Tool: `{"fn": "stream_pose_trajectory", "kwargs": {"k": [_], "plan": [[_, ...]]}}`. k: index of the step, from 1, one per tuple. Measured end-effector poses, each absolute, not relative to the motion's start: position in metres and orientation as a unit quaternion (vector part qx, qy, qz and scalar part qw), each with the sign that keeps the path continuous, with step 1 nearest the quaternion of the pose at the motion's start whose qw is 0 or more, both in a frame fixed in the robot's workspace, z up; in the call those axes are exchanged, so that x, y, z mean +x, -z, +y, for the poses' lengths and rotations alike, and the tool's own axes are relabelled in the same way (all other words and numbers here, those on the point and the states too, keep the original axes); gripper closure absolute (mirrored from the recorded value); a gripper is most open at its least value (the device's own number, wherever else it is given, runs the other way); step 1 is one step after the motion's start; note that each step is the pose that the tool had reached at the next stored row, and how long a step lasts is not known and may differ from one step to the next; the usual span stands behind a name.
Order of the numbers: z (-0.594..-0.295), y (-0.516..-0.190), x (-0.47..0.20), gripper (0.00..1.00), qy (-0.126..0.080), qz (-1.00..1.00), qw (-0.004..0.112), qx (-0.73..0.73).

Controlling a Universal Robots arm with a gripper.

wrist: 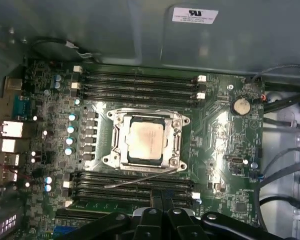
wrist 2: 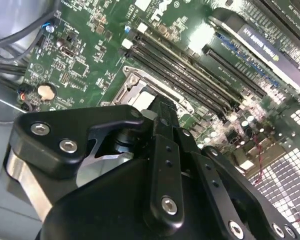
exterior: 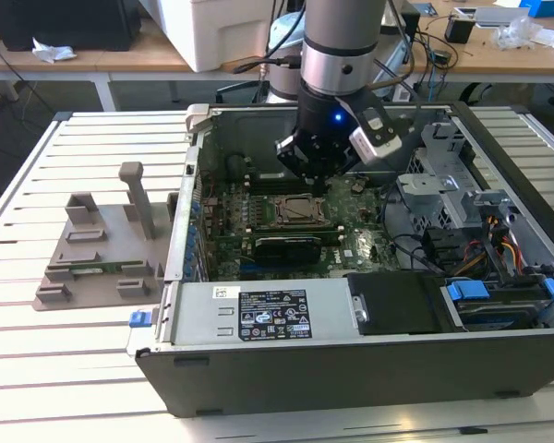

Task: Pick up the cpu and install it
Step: 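Install the second cpu locking lever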

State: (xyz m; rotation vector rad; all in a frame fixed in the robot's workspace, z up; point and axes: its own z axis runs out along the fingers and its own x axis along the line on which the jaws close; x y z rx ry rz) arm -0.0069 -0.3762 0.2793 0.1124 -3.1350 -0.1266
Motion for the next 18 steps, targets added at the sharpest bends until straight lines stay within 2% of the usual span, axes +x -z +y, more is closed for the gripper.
{"fn": "stream_pose_trajectory", "kwargs": {"k": [2,3,18], "plan": [[-0.38,-0.278,-0.01,0.89,0.063,-0.997,0.0,0.036],[-0.38,-0.275,-0.011,0.89,0.065,-0.997,0.0,0.036],[-0.382,-0.238,-0.025,0.89,0.065,-0.997,0.0,0.036]]}}
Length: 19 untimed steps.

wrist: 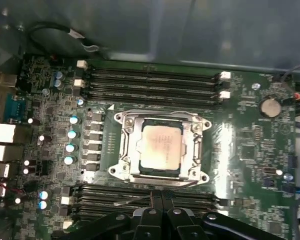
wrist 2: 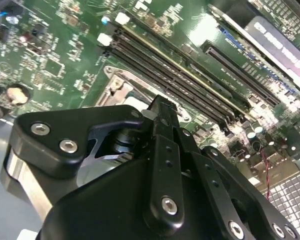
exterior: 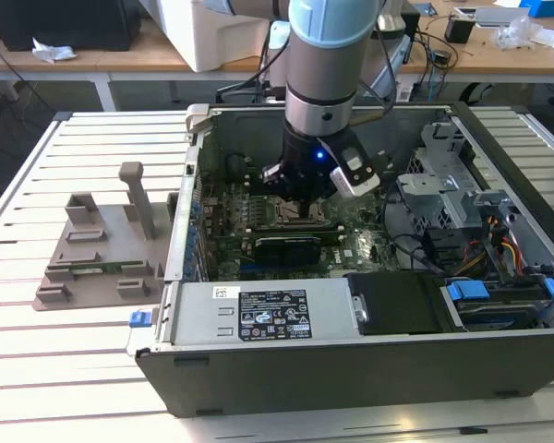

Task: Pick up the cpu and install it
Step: 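Install the second cpu locking lever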

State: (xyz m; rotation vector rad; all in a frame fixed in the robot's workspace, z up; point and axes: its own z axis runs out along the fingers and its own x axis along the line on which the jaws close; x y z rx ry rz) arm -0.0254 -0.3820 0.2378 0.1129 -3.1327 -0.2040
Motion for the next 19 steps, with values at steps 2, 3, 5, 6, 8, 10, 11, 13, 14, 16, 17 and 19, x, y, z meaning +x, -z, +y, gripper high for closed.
{"fn": "stream_pose_trajectory", "kwargs": {"k": [2,3,5,6,8,10,11,13,14,16,17,19], "plan": [[-0.382,-0.234,-0.03,0.89,0.065,-0.997,0.0,0.036],[-0.382,-0.23,-0.034,0.89,0.065,-0.997,0.0,0.039],[-0.382,-0.225,-0.04,0.89,0.065,-0.997,0.001,0.043],[-0.382,-0.221,-0.046,0.89,0.065,-0.997,0.001,0.044],[-0.382,-0.219,-0.053,0.89,0.065,-0.997,0.001,0.044],[-0.382,-0.217,-0.061,0.89,0.065,-0.997,0.001,0.044],[-0.382,-0.216,-0.063,0.89,0.066,-0.997,0.001,0.045],[-0.382,-0.212,-0.067,0.89,0.067,-0.996,0.001,0.052],[-0.382,-0.211,-0.067,0.89,0.068,-0.996,0.001,0.056],[-0.382,-0.209,-0.067,0.89,0.069,-0.996,0.002,0.063],[-0.382,-0.208,-0.067,0.89,0.069,-0.995,0.002,0.066],[-0.381,-0.207,-0.068,0.89,0.071,-0.995,0.002,0.071]]}}
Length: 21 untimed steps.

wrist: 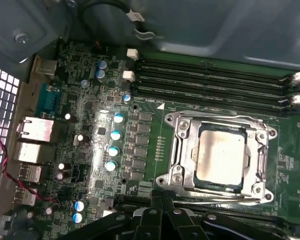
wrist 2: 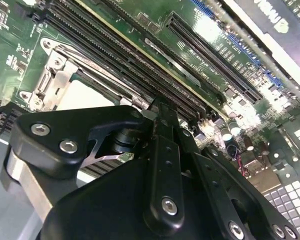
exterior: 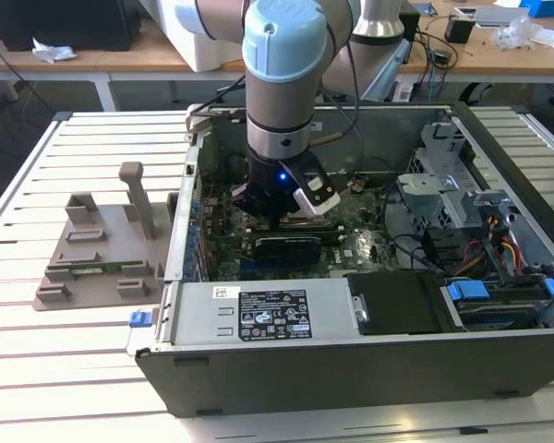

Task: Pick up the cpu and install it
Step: 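Install the second cpu locking lever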

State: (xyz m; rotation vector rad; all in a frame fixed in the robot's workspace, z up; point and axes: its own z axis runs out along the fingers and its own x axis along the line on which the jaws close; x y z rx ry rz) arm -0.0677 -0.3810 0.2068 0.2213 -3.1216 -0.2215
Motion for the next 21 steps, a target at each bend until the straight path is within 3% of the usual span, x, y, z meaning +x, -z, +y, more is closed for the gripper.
{"fn": "stream_pose_trajectory", "kwargs": {"k": [8,12,21], "plan": [[-0.374,-0.198,-0.068,0.89,0.075,-0.994,0.002,0.078],[-0.373,-0.214,-0.068,0.89,0.074,-0.994,0.002,0.078],[-0.341,-0.214,-0.041,0.89,0.02,-0.997,0.011,0.077]]}}
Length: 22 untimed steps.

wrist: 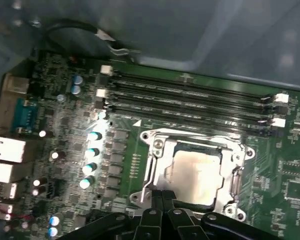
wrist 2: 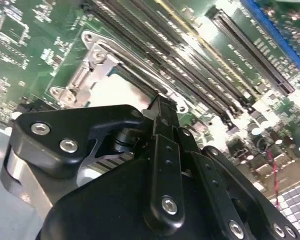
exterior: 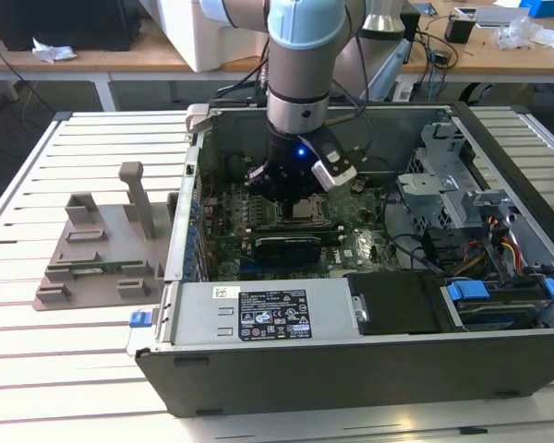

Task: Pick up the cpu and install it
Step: 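Install the second cpu locking lever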

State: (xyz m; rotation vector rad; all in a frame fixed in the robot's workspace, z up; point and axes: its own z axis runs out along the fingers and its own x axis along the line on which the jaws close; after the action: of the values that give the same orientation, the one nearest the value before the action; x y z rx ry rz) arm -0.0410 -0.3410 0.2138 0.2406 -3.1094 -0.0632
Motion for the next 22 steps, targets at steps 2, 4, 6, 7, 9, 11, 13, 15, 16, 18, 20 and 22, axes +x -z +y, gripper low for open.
{"fn": "stream_pose_trajectory", "kwargs": {"k": [2,4,6,7,9,11,13,15,16,18,20,22], "plan": [[-0.334,-0.214,-0.036,0.89,0.012,-0.997,0.014,0.077],[-0.329,-0.213,-0.031,0.89,0.007,-0.997,0.017,0.077],[-0.323,-0.213,-0.023,0.89,0.004,-0.997,0.02,0.077],[-0.321,-0.213,-0.018,0.89,0.003,-0.997,0.023,0.077],[-0.319,-0.213,-0.015,0.89,-0.002,-0.997,0.024,0.077],[-0.319,-0.219,-0.015,0.89,-0.008,-0.997,0.025,0.077],[-0.318,-0.228,-0.015,0.89,-0.012,-0.997,0.025,0.076],[-0.318,-0.239,-0.015,0.89,-0.018,-0.997,0.025,0.076],[-0.318,-0.244,-0.015,0.89,-0.019,-0.997,0.025,0.076],[-0.317,-0.262,-0.015,0.89,-0.024,-0.996,0.026,0.076],[-0.317,-0.273,-0.015,0.89,-0.027,-0.996,0.026,0.076],[-0.317,-0.274,-0.015,0.89,-0.027,-0.996,0.026,0.076]]}}
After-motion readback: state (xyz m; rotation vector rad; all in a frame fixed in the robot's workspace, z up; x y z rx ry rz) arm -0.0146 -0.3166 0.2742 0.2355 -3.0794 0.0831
